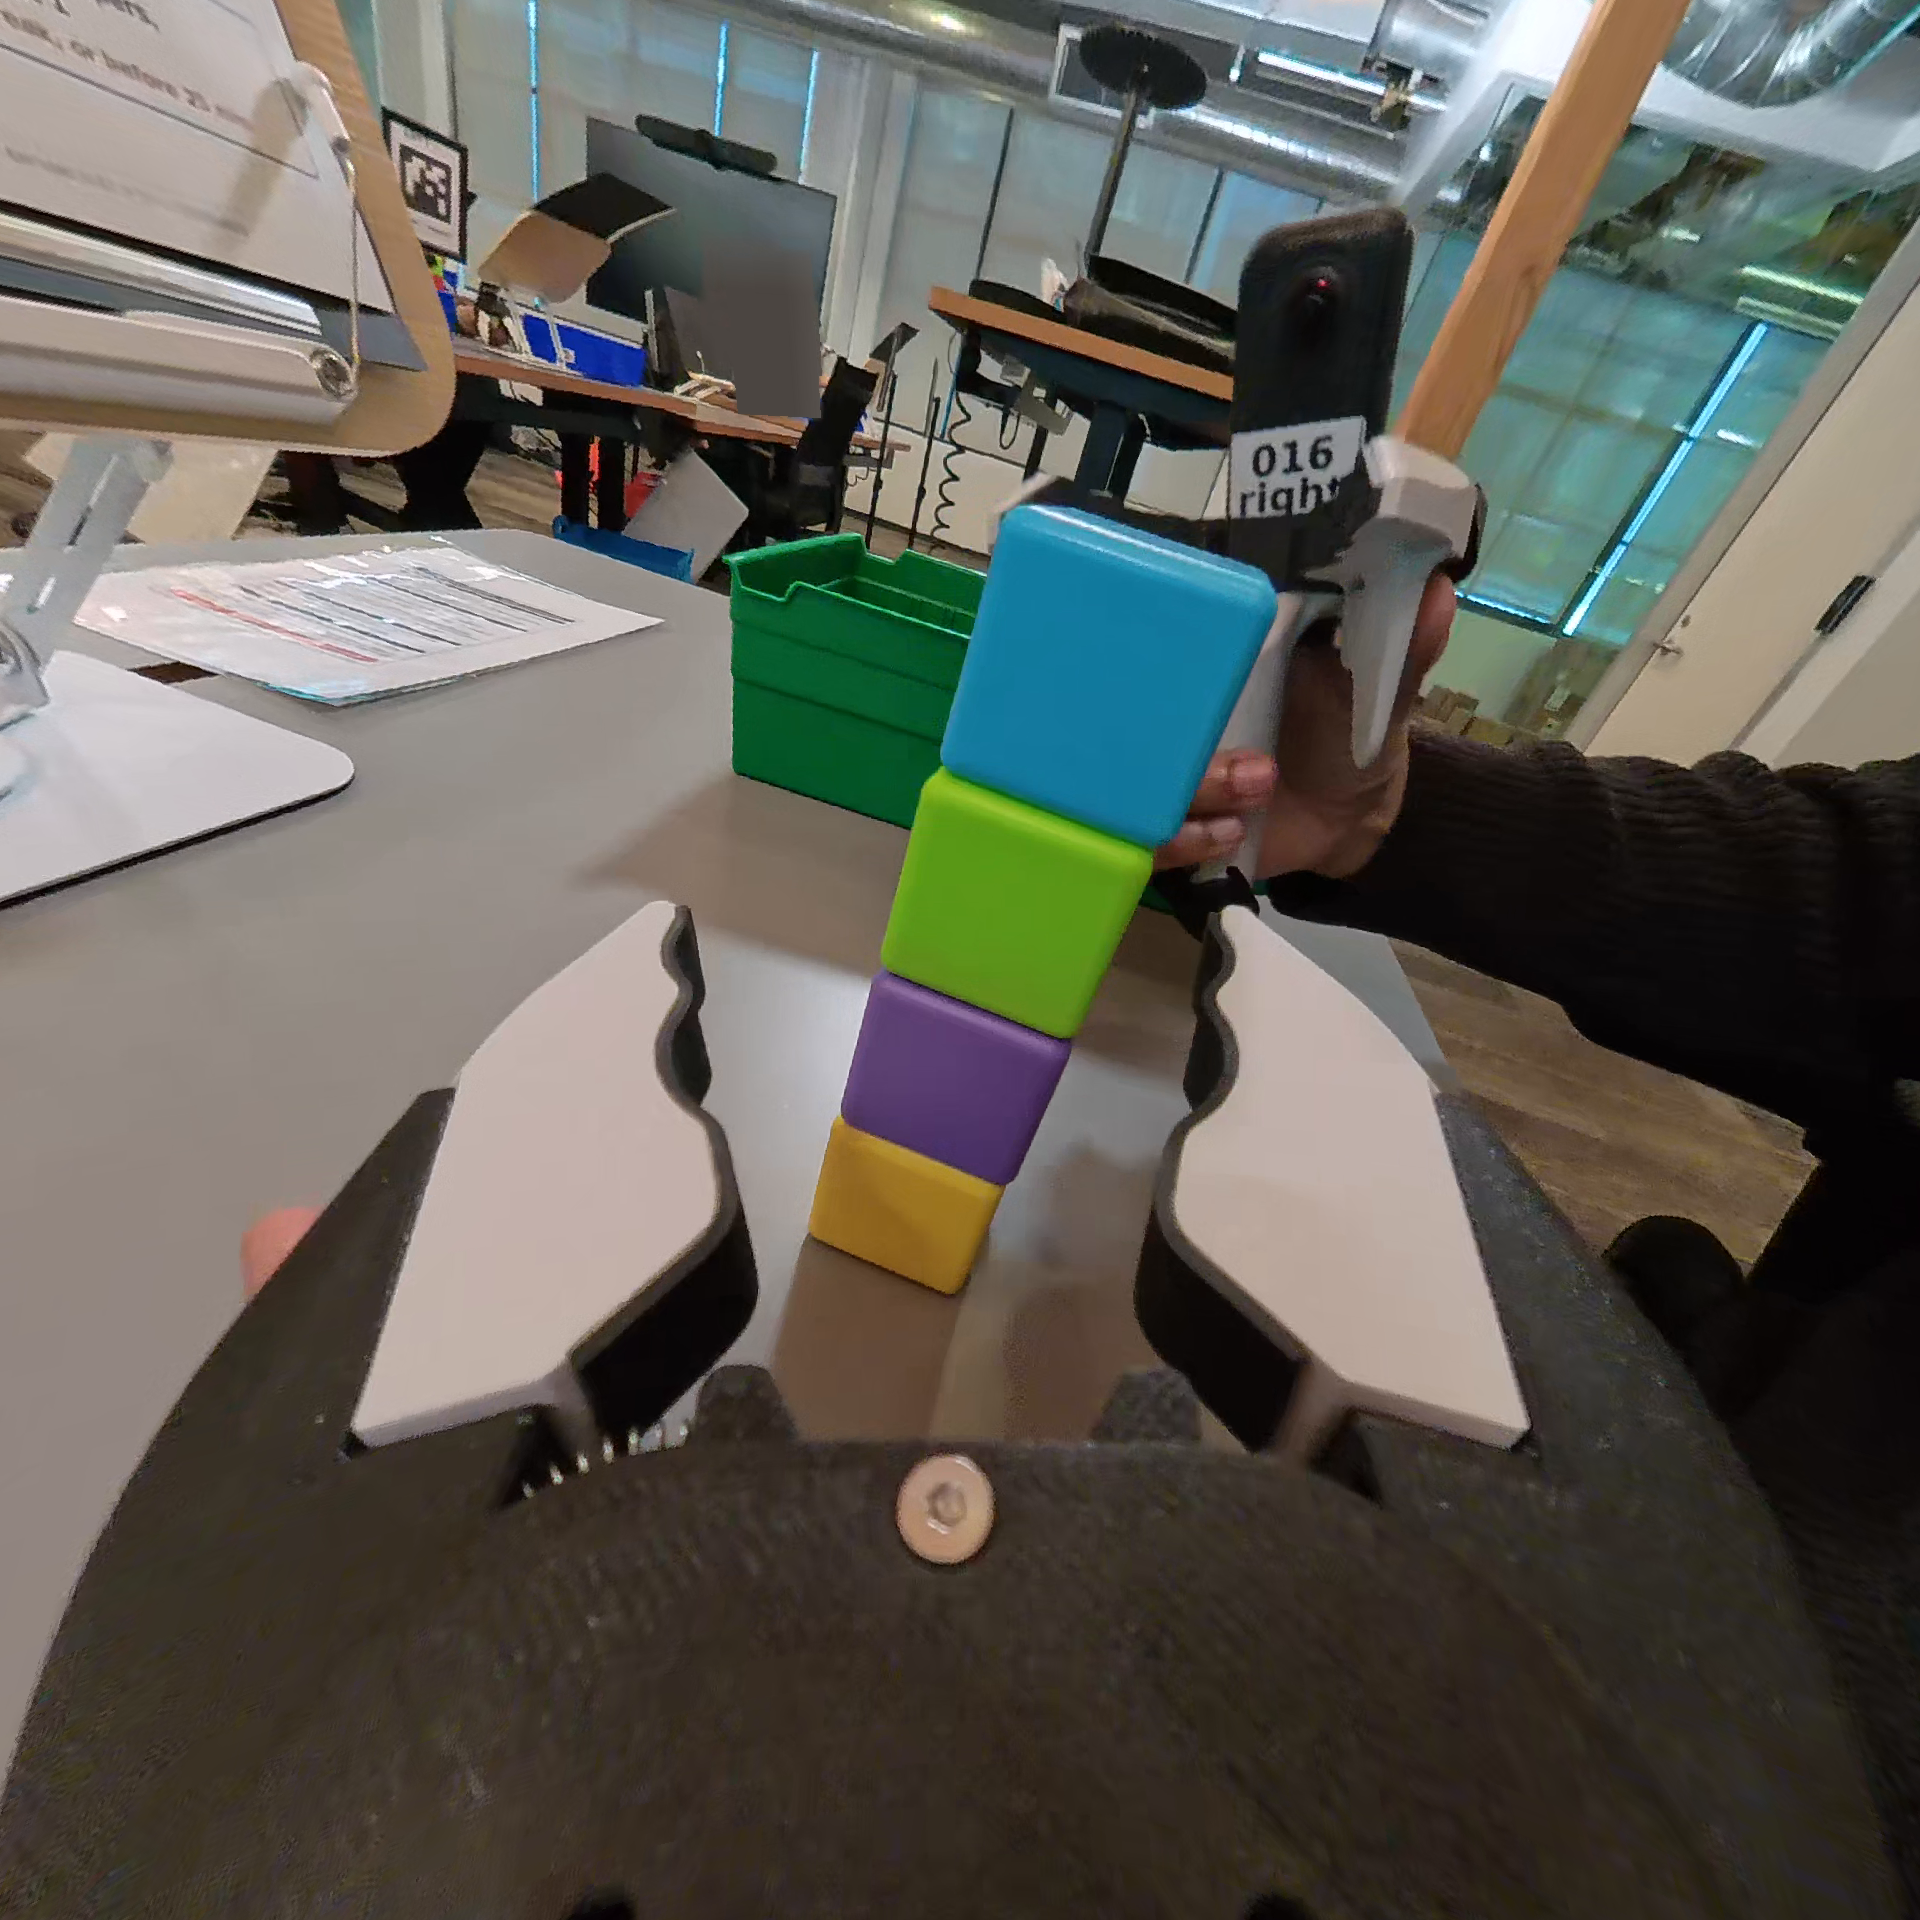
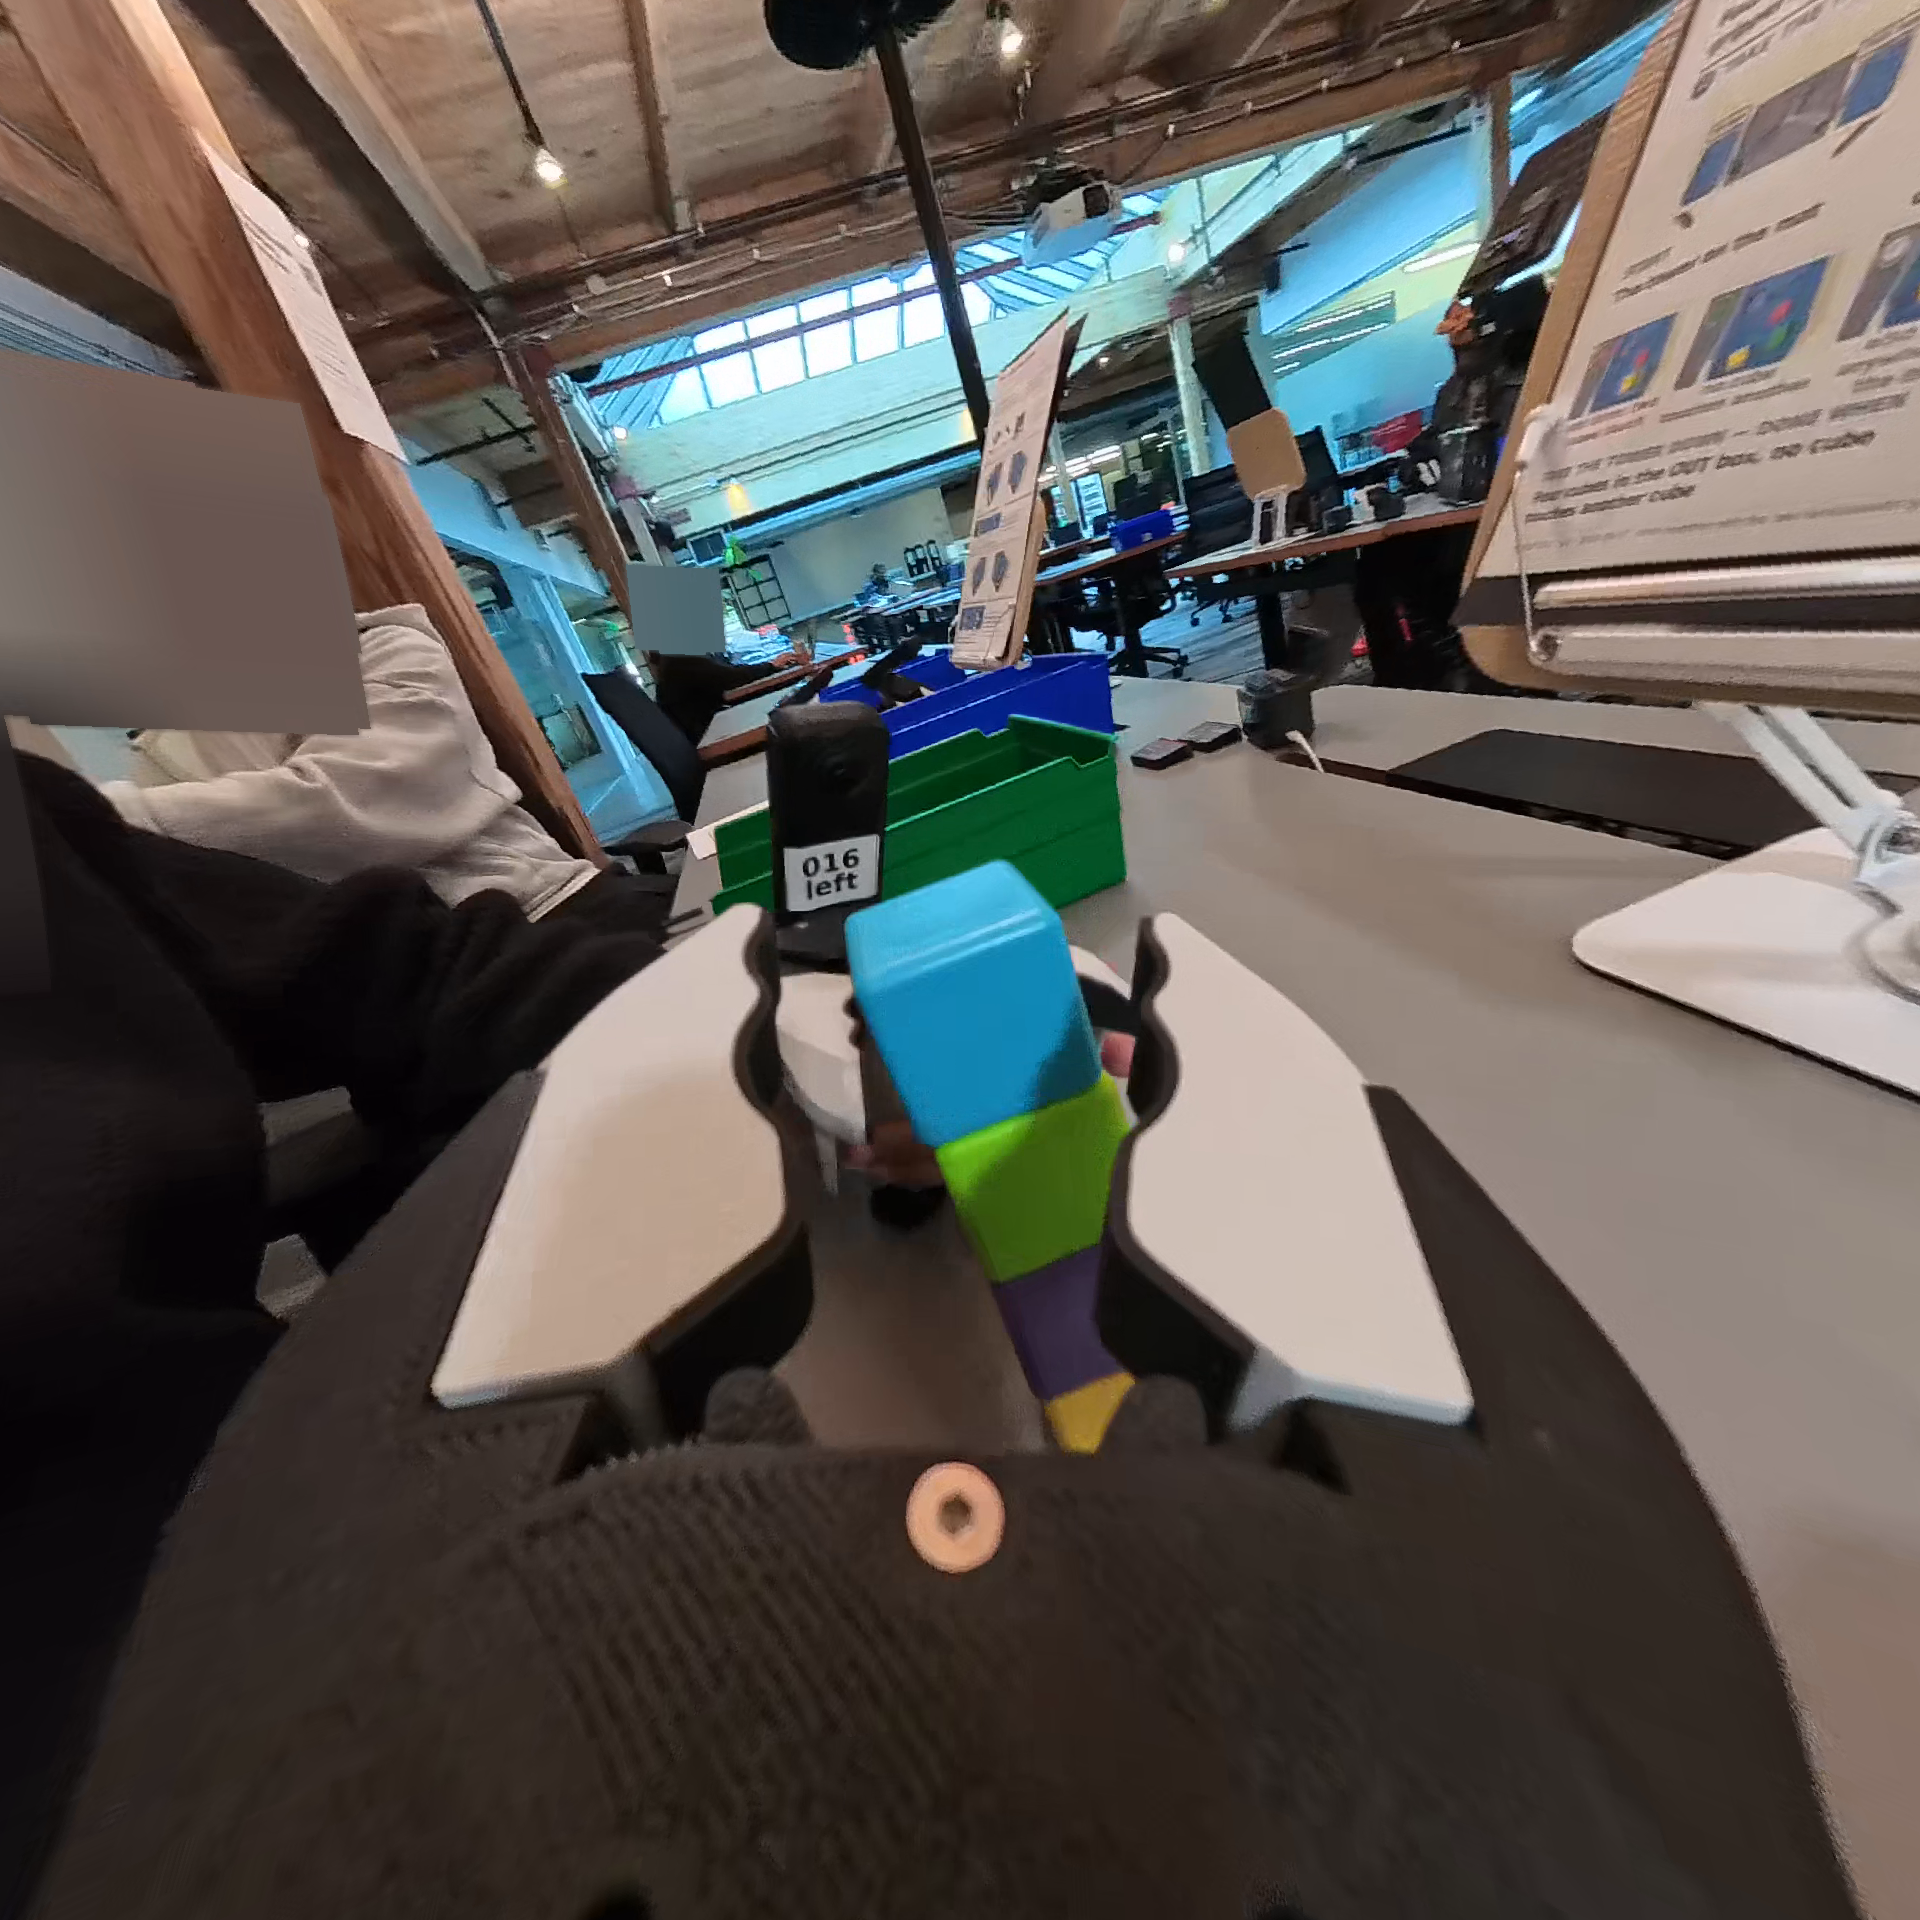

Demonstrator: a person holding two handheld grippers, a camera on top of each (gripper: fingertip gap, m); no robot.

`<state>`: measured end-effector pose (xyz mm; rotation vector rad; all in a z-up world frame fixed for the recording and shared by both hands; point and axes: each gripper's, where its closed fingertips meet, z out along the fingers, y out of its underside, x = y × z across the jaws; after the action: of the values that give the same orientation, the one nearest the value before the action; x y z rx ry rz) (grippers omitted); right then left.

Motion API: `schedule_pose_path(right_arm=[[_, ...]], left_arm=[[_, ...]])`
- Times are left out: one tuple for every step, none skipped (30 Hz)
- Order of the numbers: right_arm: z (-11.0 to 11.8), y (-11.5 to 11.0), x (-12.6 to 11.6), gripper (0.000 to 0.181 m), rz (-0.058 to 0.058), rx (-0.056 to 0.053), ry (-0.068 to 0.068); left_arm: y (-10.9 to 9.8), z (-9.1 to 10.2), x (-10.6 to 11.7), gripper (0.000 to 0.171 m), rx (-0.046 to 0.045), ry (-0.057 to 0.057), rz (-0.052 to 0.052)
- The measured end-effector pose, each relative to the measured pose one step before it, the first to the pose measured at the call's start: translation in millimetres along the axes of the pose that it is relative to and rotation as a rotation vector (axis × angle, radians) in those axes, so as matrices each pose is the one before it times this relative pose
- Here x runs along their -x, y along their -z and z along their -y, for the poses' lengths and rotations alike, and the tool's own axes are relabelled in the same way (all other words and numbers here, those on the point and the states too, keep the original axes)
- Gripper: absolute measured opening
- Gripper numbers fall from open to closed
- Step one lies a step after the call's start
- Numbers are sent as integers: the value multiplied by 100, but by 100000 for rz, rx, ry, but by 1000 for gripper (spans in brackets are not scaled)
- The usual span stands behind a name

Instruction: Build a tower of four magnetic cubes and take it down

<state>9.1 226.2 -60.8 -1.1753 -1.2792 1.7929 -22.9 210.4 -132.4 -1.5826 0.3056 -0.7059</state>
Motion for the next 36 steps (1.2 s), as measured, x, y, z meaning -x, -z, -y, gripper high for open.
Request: schedule_pose_path(right_arm=[[158, -160, 5, 66, 576, -98, 642], [68, -114, 41, 66, 12, 104, 1221], [-23, -50, 37, 66, -409, 268, 1258], [-96, -1, 27, 66, -800, 342, 1117], [-128, 38, 6, 66, -954, 192, 1014], [-126, 62, -50, 66, -1269, 34, 871], [-115, 78, -78, 66, -1319, 38, 682], [-105, 45, -49, 66, -1022, 204, 534], [-98, 12, -20, 66, -856, 413, 619], [-104, -26, -22, 67, -958, 663, 1027], [-117, -48, 2, 68, -861, 846, 1487], [-128, -70, 35, 69, -720, 972, 1759], [-153, -93, 61, 69, -545, 1094, 1815], [-164, -97, 94, 70, -293, 1244, 1613], [-194, -79, 101, 70, -229, 1485, 1173], [-174, -43, 143, 70, -234, 1593, 782], [-97, 3, 180, 70, -300, 1074, 690], [-17, 55, 136, 70, -733, 453, 947], [10, 58, 27, 70, -1308, 278, 1330], [22, 63, -65, 70, -1495, 345, 1525], [31, 31, -114, 70, -1366, 428, 1410], [46, 18, -120, 70, -1032, 373, 1033], [50, 6, -90, 70, -453, 232, 619], [19, -14, -14, 70, 264, 255, 309], [-54, -41, 51, 70, 742, 600, 199], [-145, -28, 51, 70, 812, 927, 240], [-197, -18, 83, 70, 782, 998, 445], [-198, -3, 43, 70, 418, 760, 594], [-129, 8, -17, 70, 6, 300, 597], [-22, 6, -68, 69, -139, -376, 375], [63, -16, -69, 69, 48, -944, -70], [108, -32, -40, 68, 431, -1112, -520], [85, -51, -25, 68, 734, -977, -749], [89, -59, -34, 68, 776, -842, -612], [87, -69, -14, 67, 821, -835, -279], [81, -80, -13, 66, 887, -711, -110]], left_arm=[[-119, -116, -108, 91, 1089, -233, -799], [-181, -175, -204, 91, 1588, -602, -1250], [-204, -186, -286, 90, 1775, -901, -1688], [-227, -154, -246, 90, 1477, -1038, -1415], [-233, -103, -194, 90, 1115, -1192, -1099], [-207, -12, 9, 90, 728, -1764, -66], [-143, 28, 233, 91, 664, -2667, 1212], [-102, 18, 324, 91, 766, -2865, 1390], [-123, -40, 166, 90, 1059, -2825, -210], [-134, -55, 175, 90, 1060, -2067, -631], [-157, 1, 70, 90, 441, -748, -1421], [-148, 50, -132, 90, -304, 770, -2719], [-133, 79, -192, 88, -678, 1469, -2794], [-93, 148, -270, 84, -1339, 1146, -2788], [-85, 199, -289, 79, -1846, 667, -2441], [-125, 150, -165, 77, -1369, 302, -1139], [-168, 91, -131, 76, -735, -350, -807], [-216, 71, -226, 76, -574, -931, -1341], [-226, 42, -260, 76, -367, -938, -1472], [-197, 22, -151, 75, -216, -682, -449], [-130, 15, 121, 72, -171, -421, 1875], [-32, 116, 57, 71, -988, -808, 1594], [60, 199, -91, 70, -1883, -1273, 678], [88, 121, -54, 70, -1001, -1326, 874], [59, 33, -158, 70, -232, -1449, -24], [30, -58, -142, 70, 645, -1477, -210], [2, -106, -54, 71, 1123, -1220, 320], [-26, -115, -17, 71, 1074, -817, 375], [-8, -86, 26, 71, 800, -524, 500], [33, 29, 69, 71, -228, -26, 687], [51, 42, 106, 71, -390, 377, 541], [49, 49, 143, 71, -425, 763, 598], [59, 36, 134, 71, -379, 921, 228], [49, 31, 102, 71, -316, 980, -99], [54, 25, 127, 71, -256, 988, 100], [41, 21, 112, 71, -227, 797, 99]])
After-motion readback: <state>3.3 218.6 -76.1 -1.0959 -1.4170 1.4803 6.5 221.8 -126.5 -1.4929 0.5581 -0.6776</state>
